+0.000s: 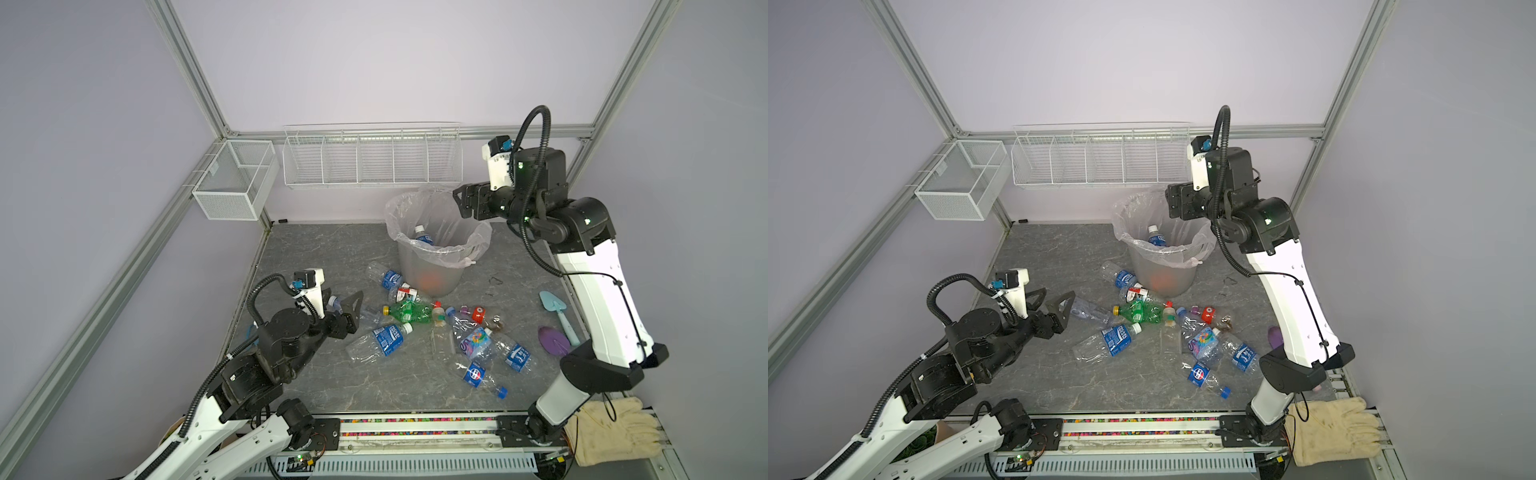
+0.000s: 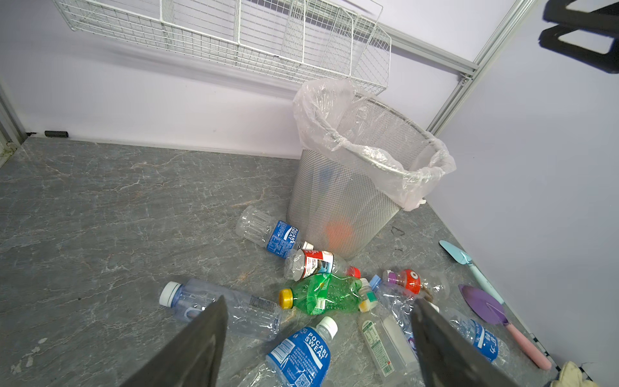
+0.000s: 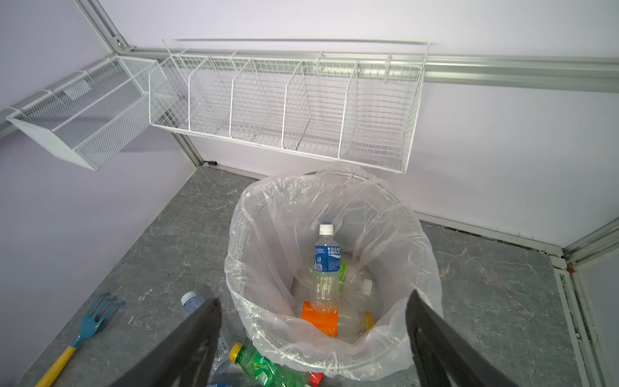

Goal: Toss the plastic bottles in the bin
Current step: 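Withdraw the right gripper from the bin while the left gripper moves to the pile, then lower the left gripper toward the Pocari Sweat bottle in the pile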

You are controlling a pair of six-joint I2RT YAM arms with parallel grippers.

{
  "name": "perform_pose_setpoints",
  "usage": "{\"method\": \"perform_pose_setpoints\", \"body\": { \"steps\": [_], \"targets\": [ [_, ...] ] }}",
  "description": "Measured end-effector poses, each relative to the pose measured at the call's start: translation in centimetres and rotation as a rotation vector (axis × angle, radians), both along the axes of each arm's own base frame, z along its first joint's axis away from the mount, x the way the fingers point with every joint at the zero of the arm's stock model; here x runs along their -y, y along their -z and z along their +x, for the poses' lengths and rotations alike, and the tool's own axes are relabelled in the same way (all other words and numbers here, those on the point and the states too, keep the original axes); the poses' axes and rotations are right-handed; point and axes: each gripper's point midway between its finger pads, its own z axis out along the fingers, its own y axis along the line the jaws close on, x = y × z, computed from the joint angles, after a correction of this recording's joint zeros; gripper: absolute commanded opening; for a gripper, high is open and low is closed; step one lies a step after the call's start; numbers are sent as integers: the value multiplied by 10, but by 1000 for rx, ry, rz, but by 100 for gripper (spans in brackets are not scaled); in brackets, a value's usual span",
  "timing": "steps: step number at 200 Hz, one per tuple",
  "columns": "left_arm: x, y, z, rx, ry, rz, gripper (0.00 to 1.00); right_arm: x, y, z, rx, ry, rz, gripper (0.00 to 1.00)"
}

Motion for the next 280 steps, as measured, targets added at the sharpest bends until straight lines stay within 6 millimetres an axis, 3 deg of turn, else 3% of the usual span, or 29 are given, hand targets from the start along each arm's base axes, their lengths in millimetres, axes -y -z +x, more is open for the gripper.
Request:
{"method": "perform_pose_setpoints", "body": {
  "steps": [49,82,115,171,240,280],
  "targets": [
    [36,43,16,-142,64,140,90,-4,35,-15,-74,-33,-50,88],
    [47,80,23,-251,87,237,92,7,36,-42,-57,-58,-29,88],
    [47,102,32,-337,87,262,92,15,34,-61,-32,-80,-8,88],
    [45,129,40,-452,78,253,95,16,65,-68,-83,-97,-31,88],
    [28,185,39,-641,25,245,96,24,79,-82,-93,-103,-40,88],
    [27,200,37,-684,15,243,96,28,95,-92,-117,-112,-47,88]
  ]
}}
